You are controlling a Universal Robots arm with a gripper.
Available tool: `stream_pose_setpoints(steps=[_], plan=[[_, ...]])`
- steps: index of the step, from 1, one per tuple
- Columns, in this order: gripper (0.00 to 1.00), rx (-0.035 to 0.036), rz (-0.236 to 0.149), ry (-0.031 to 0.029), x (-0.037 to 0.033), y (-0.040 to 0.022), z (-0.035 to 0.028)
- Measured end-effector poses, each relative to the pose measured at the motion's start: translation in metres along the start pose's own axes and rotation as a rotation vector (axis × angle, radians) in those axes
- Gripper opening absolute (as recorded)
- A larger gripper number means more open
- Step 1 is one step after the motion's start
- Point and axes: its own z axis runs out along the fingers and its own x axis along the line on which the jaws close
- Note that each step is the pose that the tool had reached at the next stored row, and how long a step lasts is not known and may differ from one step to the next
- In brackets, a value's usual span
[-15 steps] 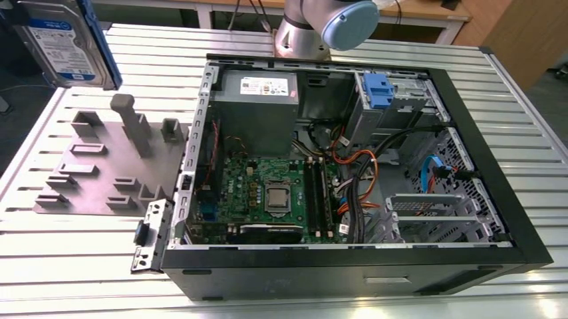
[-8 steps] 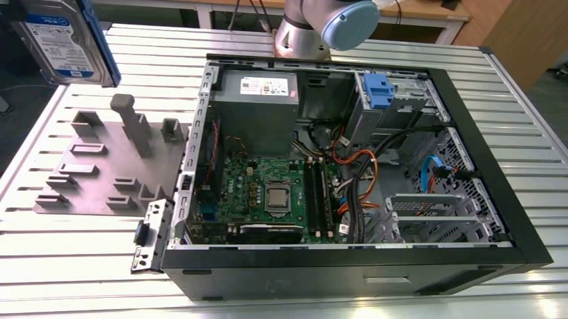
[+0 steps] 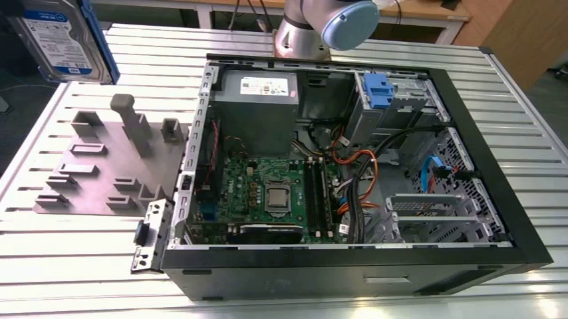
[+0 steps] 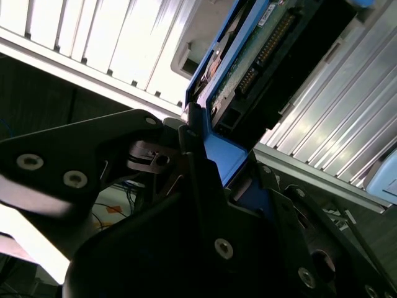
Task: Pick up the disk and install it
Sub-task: 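Pick up the disk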
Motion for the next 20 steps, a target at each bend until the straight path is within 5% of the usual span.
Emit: stream_pose_setpoints(steps=[20], plan=[[0.36, -0.0001, 0.000, 0.0000, 0.0003, 0.0000, -0.0101]])
